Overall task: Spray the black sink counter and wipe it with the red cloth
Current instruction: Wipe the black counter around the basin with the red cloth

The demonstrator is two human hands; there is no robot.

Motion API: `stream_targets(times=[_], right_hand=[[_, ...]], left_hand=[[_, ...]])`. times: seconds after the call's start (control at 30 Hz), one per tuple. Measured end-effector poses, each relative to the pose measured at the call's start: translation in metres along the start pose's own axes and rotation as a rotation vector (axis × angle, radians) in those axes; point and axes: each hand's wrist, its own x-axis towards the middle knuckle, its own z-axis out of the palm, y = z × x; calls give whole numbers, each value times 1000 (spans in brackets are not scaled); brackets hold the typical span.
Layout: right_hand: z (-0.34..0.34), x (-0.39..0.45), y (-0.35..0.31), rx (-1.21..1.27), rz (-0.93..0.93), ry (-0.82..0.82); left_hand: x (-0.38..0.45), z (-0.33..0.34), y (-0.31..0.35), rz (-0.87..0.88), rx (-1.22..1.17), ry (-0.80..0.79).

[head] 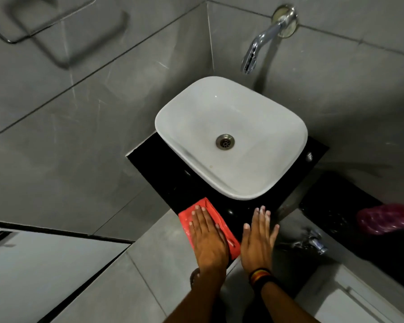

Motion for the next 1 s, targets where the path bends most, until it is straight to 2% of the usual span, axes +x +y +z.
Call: stream_targets(times=[0.2, 0.27, 0.4, 0.53, 0.63, 0.8, 0.9, 1.0], right_hand=[[-27, -15, 26, -33, -79, -28], [-26, -23, 21, -19, -121, -60], [-10, -36, 2, -65, -280, -100], [7, -40, -25, -174, -351, -159], [13, -43, -37, -320, -322, -175], [10, -45, -32, -410, -370, -225], [1, -42, -21, -420, -396, -234], [-8, -27, -10, -349, -279, -163]], left_hand=[[-29, 20, -15, 591, 300, -232], [-24, 13, -18, 757, 229, -230], [-7, -12, -40, 829, -43, -335], [3, -31, -91, 778, -1, -168], [9, -41, -114, 657, 29, -161], [22, -43, -102, 650, 35, -189], [30, -36, -77, 715, 16, -214], [32, -24, -52, 839, 42, -236]])
